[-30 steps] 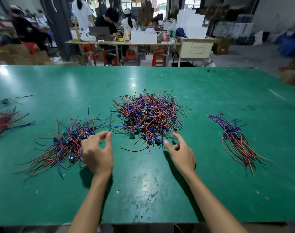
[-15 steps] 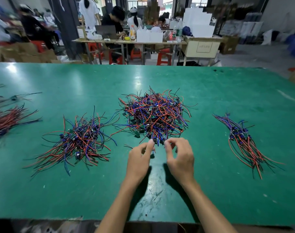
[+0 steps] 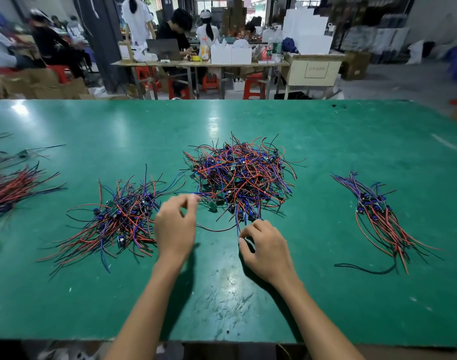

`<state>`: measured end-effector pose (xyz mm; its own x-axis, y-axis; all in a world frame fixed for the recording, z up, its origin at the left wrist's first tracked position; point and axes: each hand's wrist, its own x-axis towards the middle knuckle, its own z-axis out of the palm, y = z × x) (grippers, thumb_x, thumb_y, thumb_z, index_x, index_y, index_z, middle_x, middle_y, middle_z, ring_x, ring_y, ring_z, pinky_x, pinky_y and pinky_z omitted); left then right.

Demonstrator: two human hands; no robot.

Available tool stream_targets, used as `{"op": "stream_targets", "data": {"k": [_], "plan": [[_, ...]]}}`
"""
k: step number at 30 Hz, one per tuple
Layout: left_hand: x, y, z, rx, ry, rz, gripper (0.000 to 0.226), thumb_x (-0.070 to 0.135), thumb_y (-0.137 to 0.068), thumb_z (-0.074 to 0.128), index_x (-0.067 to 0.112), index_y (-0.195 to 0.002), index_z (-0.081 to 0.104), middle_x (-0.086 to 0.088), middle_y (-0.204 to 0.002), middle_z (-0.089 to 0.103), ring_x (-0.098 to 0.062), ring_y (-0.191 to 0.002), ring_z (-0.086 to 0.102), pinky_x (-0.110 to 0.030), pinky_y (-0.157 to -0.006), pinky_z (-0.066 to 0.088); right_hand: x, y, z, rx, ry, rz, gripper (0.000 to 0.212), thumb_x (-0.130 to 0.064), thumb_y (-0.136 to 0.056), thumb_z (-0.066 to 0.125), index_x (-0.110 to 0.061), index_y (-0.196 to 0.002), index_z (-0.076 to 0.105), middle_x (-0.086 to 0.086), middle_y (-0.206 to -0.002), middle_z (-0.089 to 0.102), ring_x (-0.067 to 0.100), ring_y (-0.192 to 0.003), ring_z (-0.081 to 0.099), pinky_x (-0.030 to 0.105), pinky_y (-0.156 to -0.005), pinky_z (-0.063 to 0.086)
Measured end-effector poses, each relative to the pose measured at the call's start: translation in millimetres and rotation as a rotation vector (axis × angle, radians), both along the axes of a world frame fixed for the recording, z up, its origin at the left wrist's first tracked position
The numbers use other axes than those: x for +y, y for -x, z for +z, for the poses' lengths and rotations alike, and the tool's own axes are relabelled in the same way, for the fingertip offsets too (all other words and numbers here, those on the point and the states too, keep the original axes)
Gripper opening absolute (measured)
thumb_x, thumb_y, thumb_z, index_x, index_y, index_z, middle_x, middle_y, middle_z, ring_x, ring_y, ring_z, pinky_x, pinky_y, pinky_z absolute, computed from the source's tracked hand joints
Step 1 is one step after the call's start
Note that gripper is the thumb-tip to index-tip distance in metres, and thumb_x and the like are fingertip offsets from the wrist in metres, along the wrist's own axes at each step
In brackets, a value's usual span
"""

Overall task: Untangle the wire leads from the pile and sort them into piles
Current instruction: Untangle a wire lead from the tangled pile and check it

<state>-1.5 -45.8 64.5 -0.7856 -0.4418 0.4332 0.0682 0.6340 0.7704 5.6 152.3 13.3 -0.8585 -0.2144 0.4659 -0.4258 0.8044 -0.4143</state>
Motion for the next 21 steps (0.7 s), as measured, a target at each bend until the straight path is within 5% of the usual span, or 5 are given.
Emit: {"op": "stream_targets", "data": {"k": [3,7,11,17,21], "plan": [[18.4,3.7,-15.1,-0.035,0.243,0.014,0.017,0.033,-0.099,0.058,0.027,-0.101,0.073,0.005,-0.095,0.068,-0.017,-0.093,0.057,-0.030,-0.073,0.039,-0.1,1.3,0.4,-0.006,0.040,-0.080,0.007,-0.022,-0.089,0.068,-0.017,-0.084,0.069,-0.004,-0.084,0.065,0.021,-0.086,0.058,0.036,-0.078,0.045],[10.0,18.5,-43.8,-0.395,0.479,0.089,0.045,0.028,-0.105,0.043,0.012,-0.146,0.049,-0.009,-0.152,0.046,-0.024,-0.143,0.036,-0.042,-0.112,0.030,9.3,-0.8,4.2,0.083,0.278,-0.349,0.004,-0.020,-0.089,0.069,-0.023,-0.091,0.069,-0.007,-0.095,0.067,0.018,-0.093,0.057,0.032,-0.080,0.037],[0.5,16.4,-59.1,-0.347,0.455,0.064,0.032,0.020,-0.102,0.047,0.012,-0.128,0.064,-0.008,-0.133,0.063,-0.026,-0.125,0.052,-0.042,-0.102,0.035,31.0,-2.6,14.3,0.154,0.531,-0.853,0.040,-0.012,-0.077,0.074,-0.016,-0.115,0.064,0.009,-0.131,0.057,0.032,-0.122,0.050,0.042,-0.092,0.034],[3.8,17.8,-56.1,-0.332,0.400,0.121,0.035,0.023,-0.100,0.053,0.007,-0.130,0.059,-0.017,-0.145,0.052,-0.031,-0.138,0.041,-0.047,-0.111,0.031,73.5,-22.8,1.5,-0.275,0.287,-1.069,0.086,-0.031,-0.084,0.069,-0.002,-0.154,0.028,0.035,-0.163,0.003,0.043,-0.154,0.001,0.054,-0.122,0.003],[6.2,19.3,-58.4,-0.423,0.461,0.037,0.043,0.027,-0.104,0.043,0.004,-0.140,0.054,-0.017,-0.149,0.049,-0.033,-0.143,0.037,-0.048,-0.112,0.032,55.2,-29.6,0.0,-0.520,-0.004,-0.863,0.075,-0.044,-0.103,0.038,-0.002,-0.160,0.013,0.037,-0.162,0.002,0.044,-0.154,-0.002,0.047,-0.126,-0.001]]}}
